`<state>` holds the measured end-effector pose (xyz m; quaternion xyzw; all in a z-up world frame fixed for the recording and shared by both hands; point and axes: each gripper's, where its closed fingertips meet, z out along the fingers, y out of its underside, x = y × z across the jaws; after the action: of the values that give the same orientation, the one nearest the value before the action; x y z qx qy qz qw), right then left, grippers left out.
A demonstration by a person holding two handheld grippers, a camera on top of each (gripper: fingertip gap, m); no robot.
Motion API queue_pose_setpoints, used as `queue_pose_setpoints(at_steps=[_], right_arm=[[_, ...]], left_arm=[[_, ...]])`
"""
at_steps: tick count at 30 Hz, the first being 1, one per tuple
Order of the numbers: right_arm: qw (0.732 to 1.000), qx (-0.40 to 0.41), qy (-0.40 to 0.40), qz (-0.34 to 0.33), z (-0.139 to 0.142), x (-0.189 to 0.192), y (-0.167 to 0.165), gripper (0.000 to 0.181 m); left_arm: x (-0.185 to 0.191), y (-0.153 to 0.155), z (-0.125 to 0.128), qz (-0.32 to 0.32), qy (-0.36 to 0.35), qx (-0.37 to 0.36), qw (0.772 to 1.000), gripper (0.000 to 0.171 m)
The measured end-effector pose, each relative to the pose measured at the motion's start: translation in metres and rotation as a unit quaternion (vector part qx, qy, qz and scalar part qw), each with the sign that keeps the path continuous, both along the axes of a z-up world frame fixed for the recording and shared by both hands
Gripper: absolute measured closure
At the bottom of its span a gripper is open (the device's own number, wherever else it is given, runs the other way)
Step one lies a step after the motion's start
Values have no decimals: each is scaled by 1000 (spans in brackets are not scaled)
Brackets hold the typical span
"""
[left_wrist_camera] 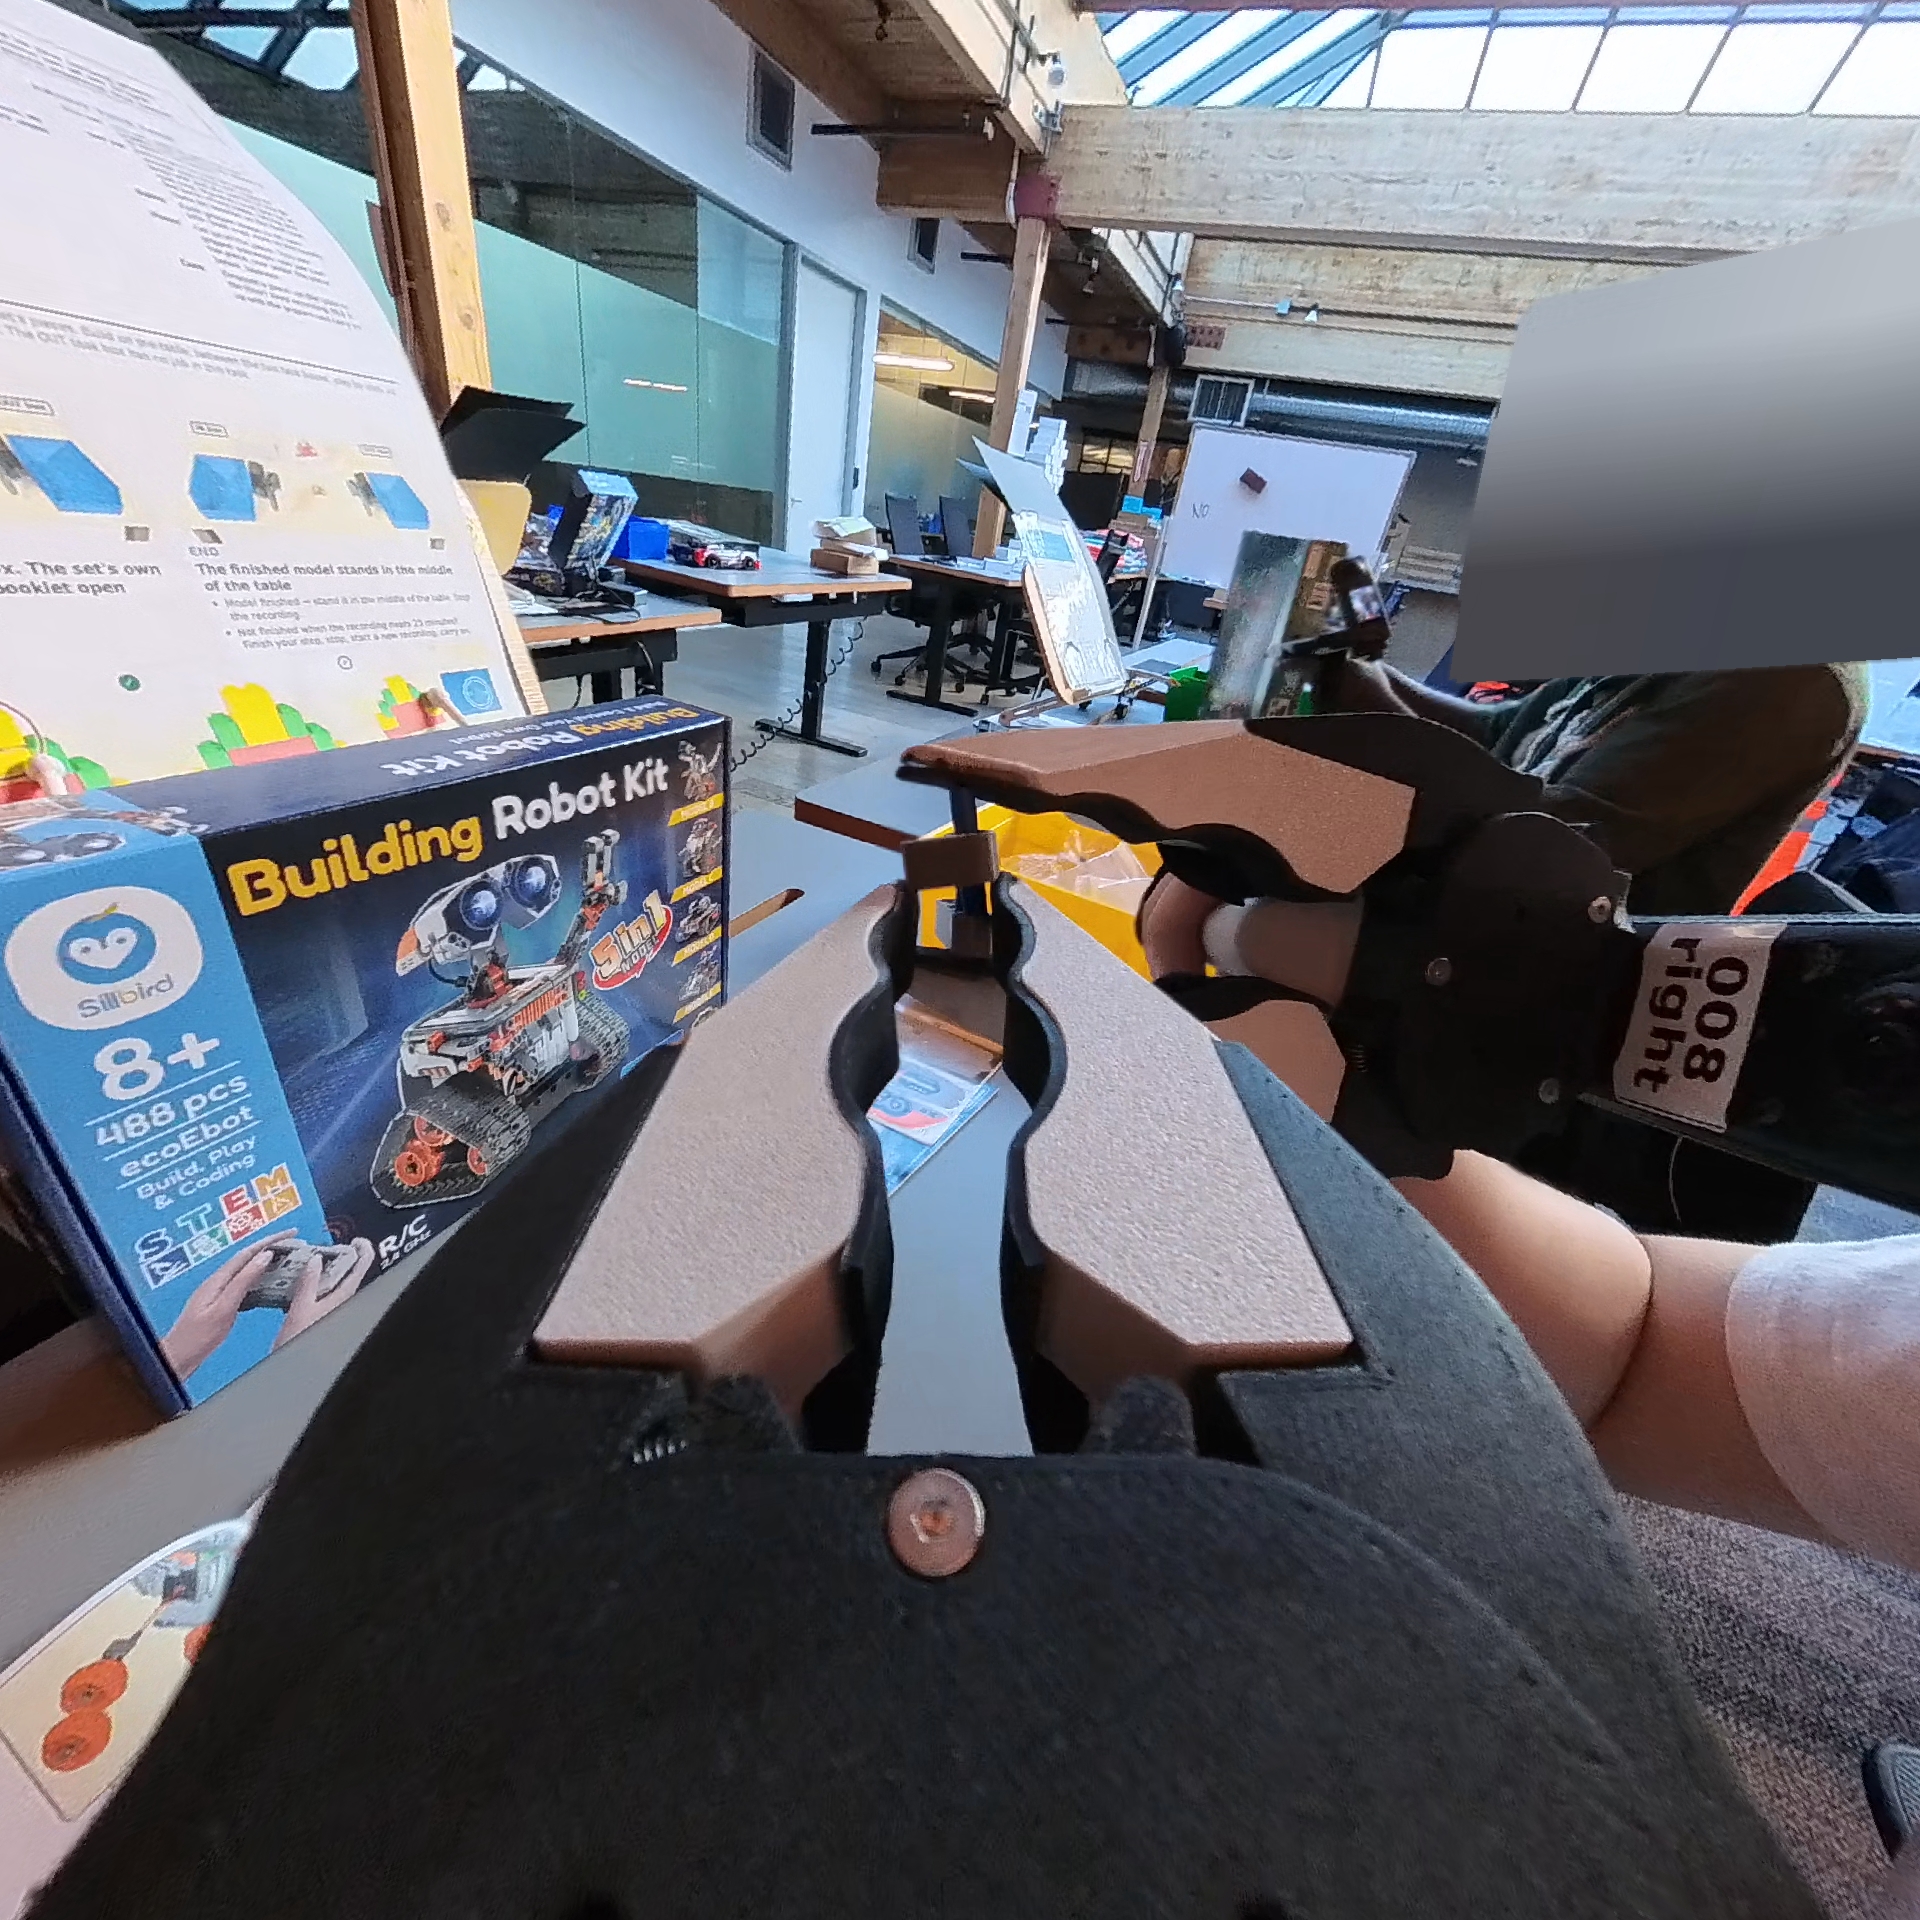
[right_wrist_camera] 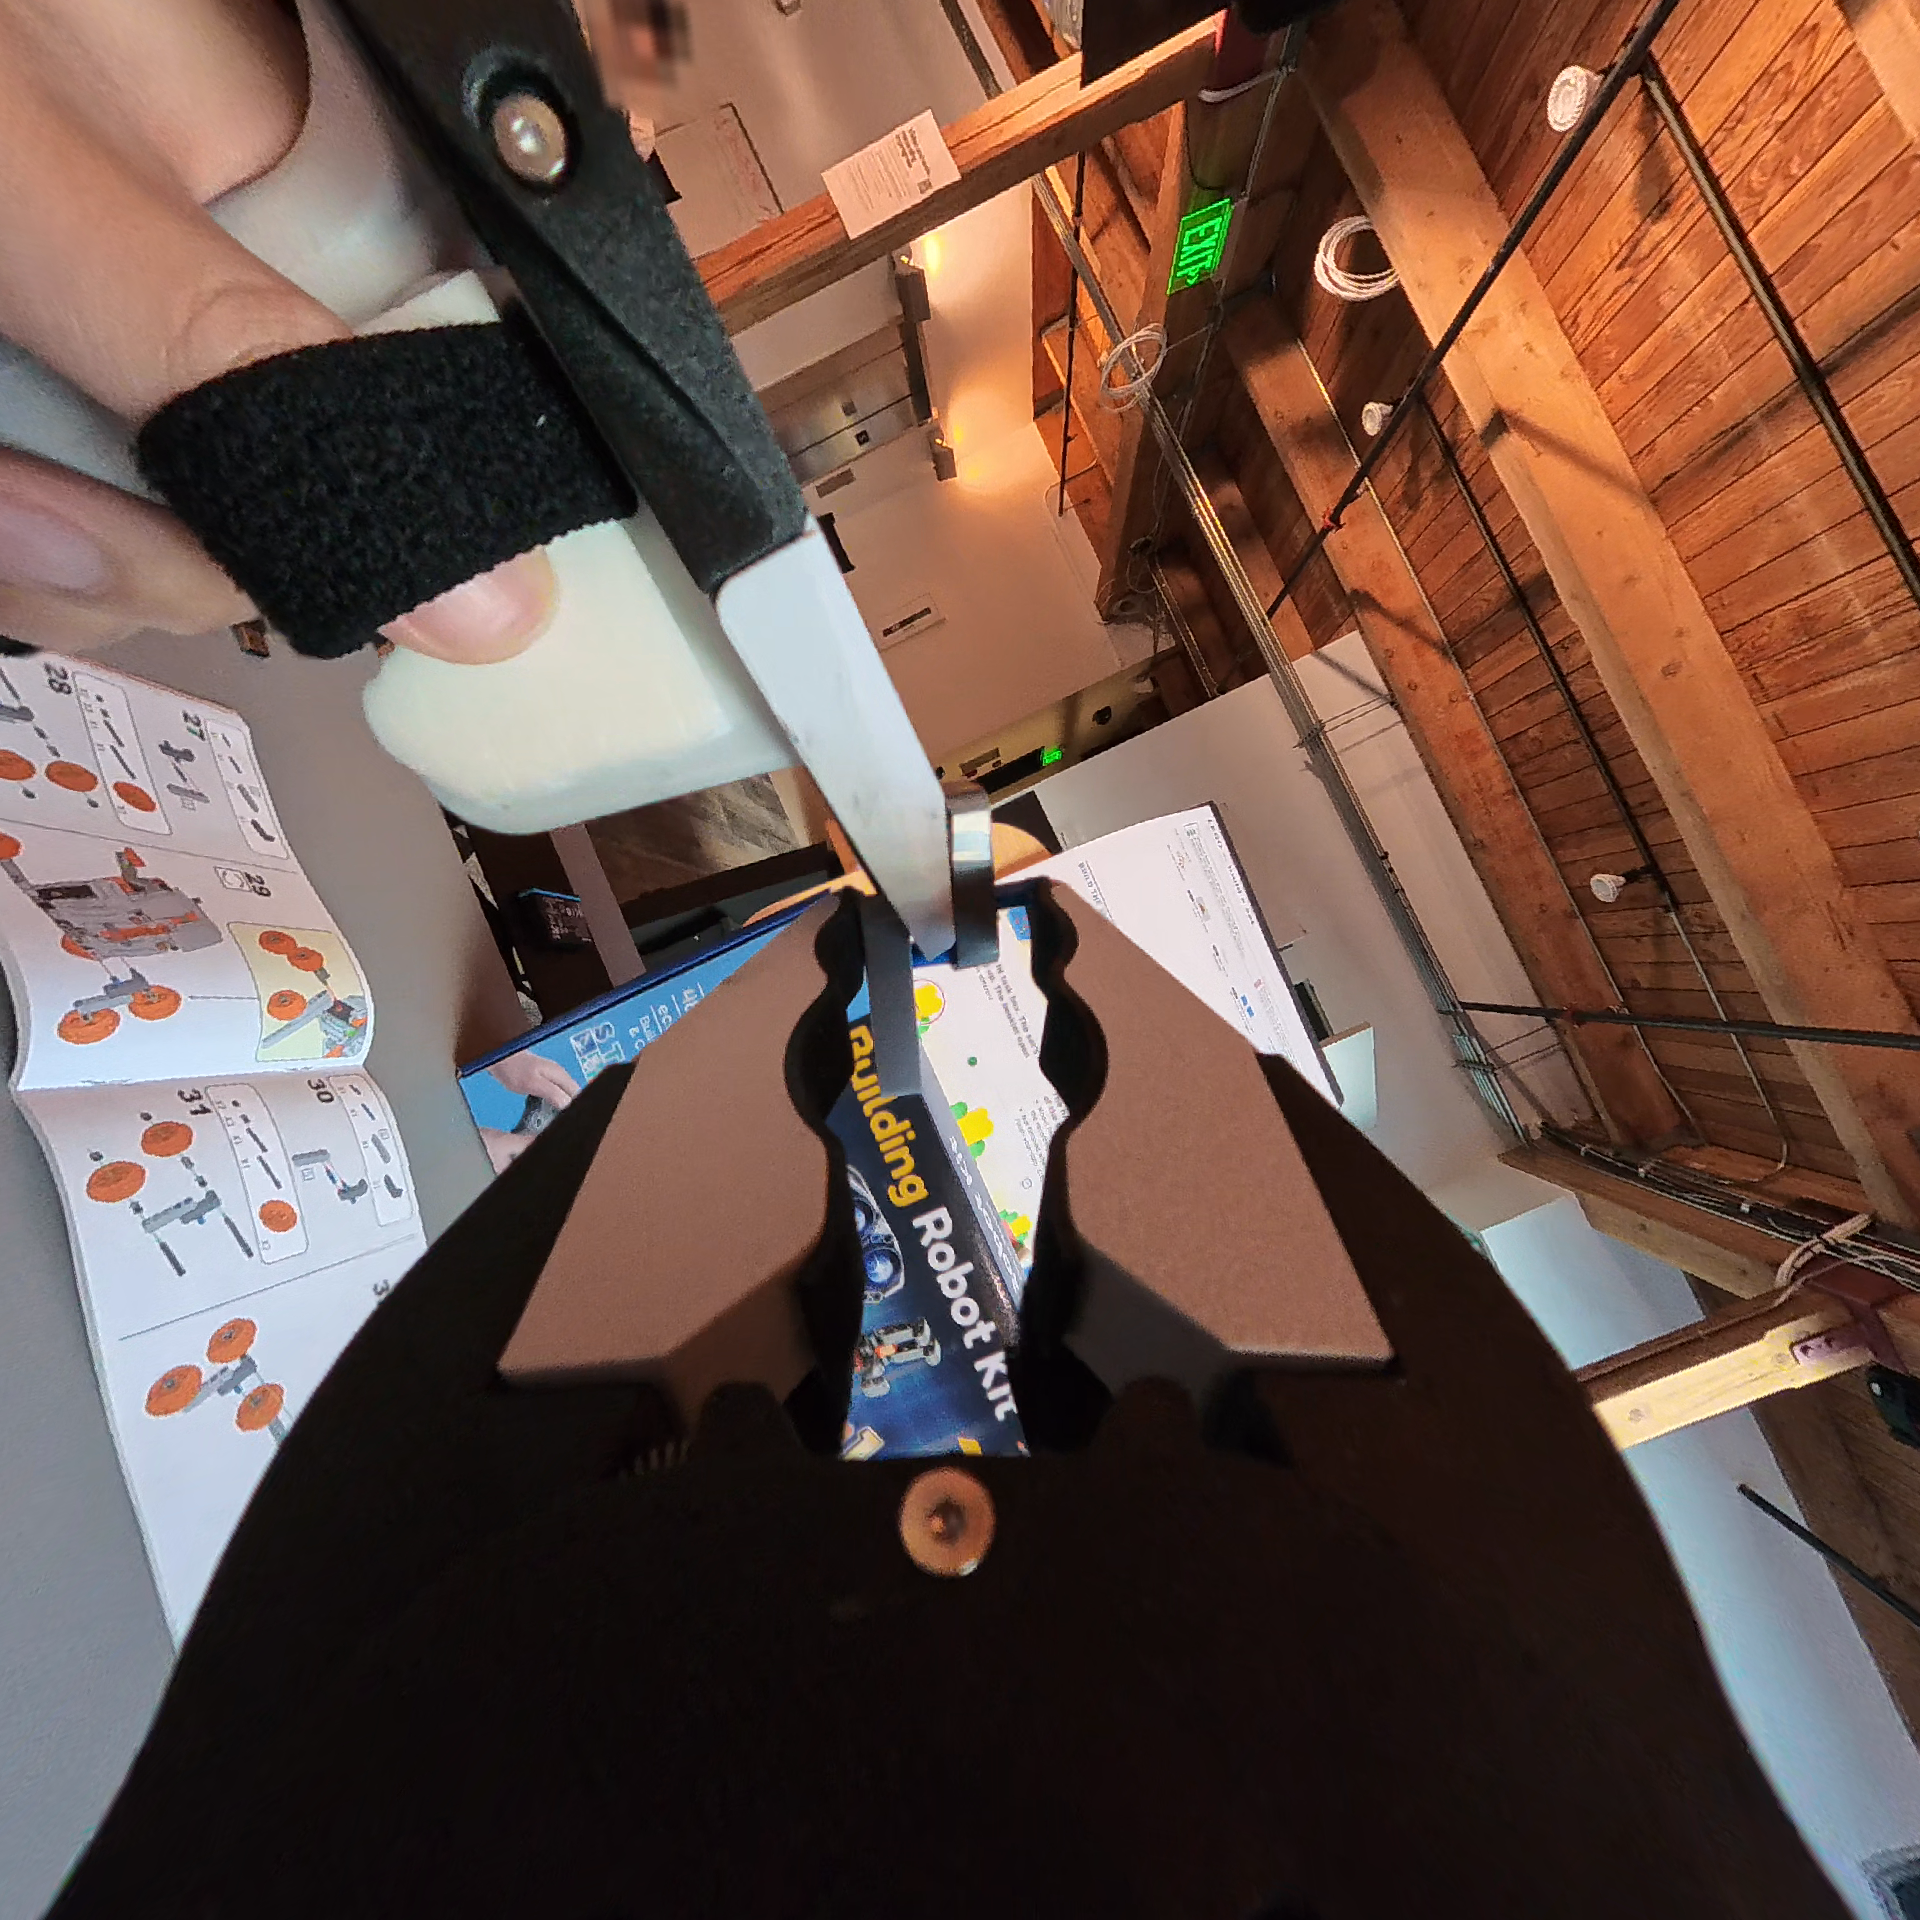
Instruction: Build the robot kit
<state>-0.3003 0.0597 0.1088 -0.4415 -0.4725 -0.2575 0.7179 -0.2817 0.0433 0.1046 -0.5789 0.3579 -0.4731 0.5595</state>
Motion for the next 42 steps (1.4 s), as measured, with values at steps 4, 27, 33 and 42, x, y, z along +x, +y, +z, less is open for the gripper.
queue_pose_setpoints(at_steps=[4, 27, 33, 42], right_arm=[[1000, 7, 15, 1, 3, -2, -2, 150], [999, 17, 15, 34, 6, -8, -10, 150], [999, 19, 10, 34, 5, -8, -11, 150], [999, 17, 10, 26, 5, -6, -9, 150]], left_arm=[[-2, -3, 3, -20, -12, -2, 1000, 161], [-3, -12, 3, -53, 7, 3, 999, 166], [-3, -14, 2, -71, 9, -13, 997, 166], [-6, -13, 3, -98, -7, -49, 994, 150]])
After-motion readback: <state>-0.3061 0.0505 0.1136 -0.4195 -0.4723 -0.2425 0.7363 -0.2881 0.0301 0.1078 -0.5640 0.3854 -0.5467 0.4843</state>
